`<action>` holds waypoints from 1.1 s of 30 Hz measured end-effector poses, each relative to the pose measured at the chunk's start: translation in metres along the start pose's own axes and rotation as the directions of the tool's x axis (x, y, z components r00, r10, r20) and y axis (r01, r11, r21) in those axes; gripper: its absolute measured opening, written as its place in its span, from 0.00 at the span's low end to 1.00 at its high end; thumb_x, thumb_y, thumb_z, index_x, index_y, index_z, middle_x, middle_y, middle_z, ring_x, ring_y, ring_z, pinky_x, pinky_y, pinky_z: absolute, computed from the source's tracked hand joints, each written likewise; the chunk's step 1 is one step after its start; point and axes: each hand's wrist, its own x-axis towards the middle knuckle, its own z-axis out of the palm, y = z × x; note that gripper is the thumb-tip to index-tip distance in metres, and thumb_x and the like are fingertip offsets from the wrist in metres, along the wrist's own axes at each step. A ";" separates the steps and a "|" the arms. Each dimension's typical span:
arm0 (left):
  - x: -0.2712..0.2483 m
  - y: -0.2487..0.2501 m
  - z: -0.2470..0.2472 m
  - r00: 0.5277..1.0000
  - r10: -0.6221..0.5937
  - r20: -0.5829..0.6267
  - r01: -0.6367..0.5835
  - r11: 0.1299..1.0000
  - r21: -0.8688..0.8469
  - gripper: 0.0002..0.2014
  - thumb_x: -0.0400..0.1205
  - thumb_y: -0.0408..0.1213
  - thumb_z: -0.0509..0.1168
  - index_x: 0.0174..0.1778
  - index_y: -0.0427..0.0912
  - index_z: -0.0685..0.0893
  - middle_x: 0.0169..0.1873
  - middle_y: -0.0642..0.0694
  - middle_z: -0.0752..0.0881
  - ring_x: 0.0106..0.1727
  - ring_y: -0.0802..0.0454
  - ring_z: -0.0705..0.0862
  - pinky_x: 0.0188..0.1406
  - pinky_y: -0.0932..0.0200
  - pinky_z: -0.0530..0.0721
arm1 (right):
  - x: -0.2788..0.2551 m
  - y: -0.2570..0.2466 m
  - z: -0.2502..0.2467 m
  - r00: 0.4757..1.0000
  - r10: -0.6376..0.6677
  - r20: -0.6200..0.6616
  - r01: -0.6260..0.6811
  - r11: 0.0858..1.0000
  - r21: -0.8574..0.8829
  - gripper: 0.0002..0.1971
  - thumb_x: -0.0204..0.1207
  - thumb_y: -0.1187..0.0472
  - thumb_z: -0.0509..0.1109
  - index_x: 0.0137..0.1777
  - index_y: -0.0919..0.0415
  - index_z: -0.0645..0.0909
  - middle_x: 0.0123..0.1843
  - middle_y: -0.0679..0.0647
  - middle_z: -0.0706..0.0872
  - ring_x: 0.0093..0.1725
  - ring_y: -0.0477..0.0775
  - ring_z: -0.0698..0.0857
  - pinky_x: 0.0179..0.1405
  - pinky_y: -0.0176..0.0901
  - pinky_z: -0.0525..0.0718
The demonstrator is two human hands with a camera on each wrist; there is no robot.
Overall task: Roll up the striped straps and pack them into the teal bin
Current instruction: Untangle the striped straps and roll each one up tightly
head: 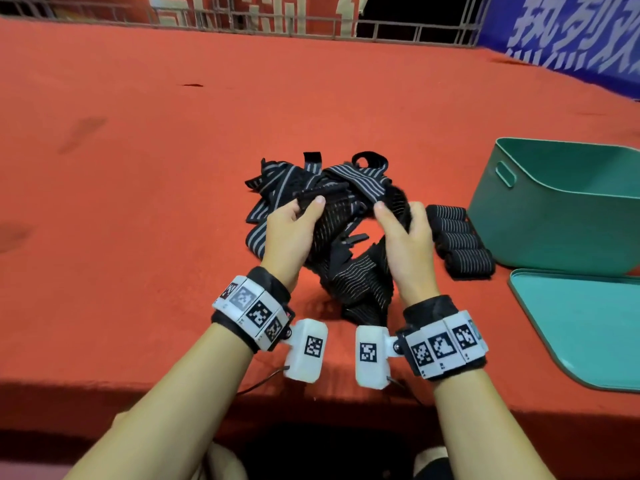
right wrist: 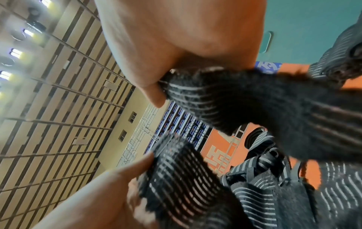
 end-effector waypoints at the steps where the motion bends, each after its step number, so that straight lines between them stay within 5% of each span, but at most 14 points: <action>1: -0.003 0.002 0.003 0.999 -0.007 0.039 0.007 1.000 0.016 0.09 0.88 0.39 0.68 0.49 0.42 0.92 0.45 0.46 0.95 0.47 0.50 0.93 0.41 0.59 0.88 | -0.003 0.001 0.000 0.999 -0.025 0.028 0.025 0.999 -0.020 0.12 0.79 0.48 0.77 0.50 0.50 0.77 0.47 0.41 0.84 0.47 0.41 0.83 0.50 0.40 0.78; 5: -0.017 0.007 0.011 0.989 -0.041 0.140 0.032 0.997 0.067 0.14 0.90 0.41 0.64 0.43 0.41 0.90 0.33 0.51 0.92 0.34 0.58 0.90 0.28 0.68 0.81 | -0.018 0.003 0.009 0.988 -0.056 0.146 0.077 0.987 -0.141 0.23 0.71 0.41 0.80 0.59 0.50 0.77 0.59 0.46 0.79 0.59 0.36 0.80 0.54 0.24 0.76; 8: -0.019 0.007 0.010 0.990 -0.062 0.127 0.056 0.997 0.052 0.15 0.90 0.41 0.64 0.45 0.40 0.91 0.32 0.52 0.91 0.32 0.61 0.88 0.26 0.69 0.79 | -0.025 0.004 0.012 0.975 -0.049 0.216 0.060 0.997 -0.044 0.27 0.72 0.30 0.66 0.62 0.48 0.80 0.63 0.44 0.78 0.66 0.35 0.79 0.62 0.24 0.74; 10: -0.019 0.009 0.006 0.990 -0.085 0.112 0.080 0.996 0.046 0.15 0.90 0.42 0.64 0.52 0.37 0.92 0.38 0.49 0.93 0.36 0.60 0.89 0.29 0.69 0.80 | -0.026 0.005 0.013 0.976 -0.067 0.207 0.073 0.997 -0.023 0.21 0.81 0.37 0.62 0.62 0.49 0.83 0.64 0.45 0.80 0.66 0.34 0.79 0.64 0.23 0.73; 12: -0.017 0.009 0.002 0.988 -0.116 0.104 0.111 0.992 0.054 0.15 0.90 0.44 0.64 0.55 0.37 0.92 0.45 0.44 0.94 0.41 0.58 0.90 0.32 0.67 0.81 | -0.024 0.008 0.013 0.981 -0.123 0.147 0.134 0.989 -0.062 0.08 0.86 0.56 0.66 0.59 0.50 0.86 0.63 0.48 0.85 0.65 0.40 0.82 0.68 0.33 0.77; 15: -0.015 0.007 -0.004 0.981 -0.128 0.145 0.116 0.990 0.084 0.17 0.90 0.47 0.64 0.58 0.37 0.90 0.52 0.39 0.93 0.48 0.50 0.92 0.39 0.59 0.83 | -0.023 0.012 0.009 0.974 -0.224 0.036 0.226 0.971 -0.084 0.16 0.79 0.71 0.73 0.50 0.46 0.88 0.57 0.48 0.91 0.58 0.48 0.89 0.62 0.47 0.86; 19: -0.017 0.010 -0.009 0.977 -0.134 0.169 0.118 0.988 0.105 0.15 0.91 0.46 0.61 0.55 0.42 0.90 0.40 0.48 0.92 0.35 0.56 0.88 0.27 0.64 0.78 | -0.027 0.006 0.004 0.964 -0.265 0.002 0.265 0.964 0.030 0.15 0.76 0.73 0.78 0.47 0.47 0.89 0.54 0.48 0.92 0.52 0.46 0.90 0.51 0.36 0.83; 23: -0.014 0.009 -0.012 0.978 -0.139 0.156 0.138 0.990 0.019 0.15 0.92 0.45 0.59 0.62 0.41 0.88 0.52 0.45 0.94 0.50 0.47 0.93 0.44 0.54 0.86 | -0.029 -0.007 0.001 0.964 -0.266 -0.004 0.264 0.956 0.130 0.12 0.75 0.75 0.79 0.44 0.55 0.91 0.47 0.50 0.92 0.44 0.41 0.87 0.48 0.31 0.82; 26: -0.011 0.012 -0.016 0.988 -0.128 0.087 0.131 0.991 -0.033 0.15 0.92 0.46 0.60 0.60 0.39 0.87 0.52 0.45 0.93 0.49 0.50 0.93 0.40 0.58 0.86 | -0.029 -0.011 -0.003 0.974 -0.224 0.019 0.215 0.955 0.203 0.11 0.74 0.74 0.79 0.42 0.56 0.90 0.43 0.46 0.92 0.43 0.41 0.86 0.48 0.32 0.83; 29: -0.013 0.017 -0.017 0.978 -0.126 0.169 0.134 0.990 -0.035 0.15 0.92 0.44 0.60 0.62 0.41 0.88 0.56 0.43 0.93 0.57 0.44 0.92 0.45 0.56 0.86 | -0.025 -0.011 -0.001 0.980 -0.190 0.059 0.175 0.965 0.196 0.10 0.75 0.73 0.80 0.42 0.56 0.90 0.44 0.47 0.93 0.44 0.42 0.87 0.50 0.34 0.83; 33: -0.021 0.015 -0.014 0.956 -0.141 0.259 0.163 0.985 -0.065 0.15 0.91 0.39 0.58 0.60 0.42 0.91 0.57 0.38 0.92 0.56 0.41 0.90 0.57 0.44 0.81 | -0.021 -0.008 0.003 0.985 -0.151 0.085 0.137 0.979 0.153 0.05 0.75 0.71 0.80 0.45 0.62 0.90 0.45 0.51 0.93 0.45 0.44 0.88 0.49 0.36 0.84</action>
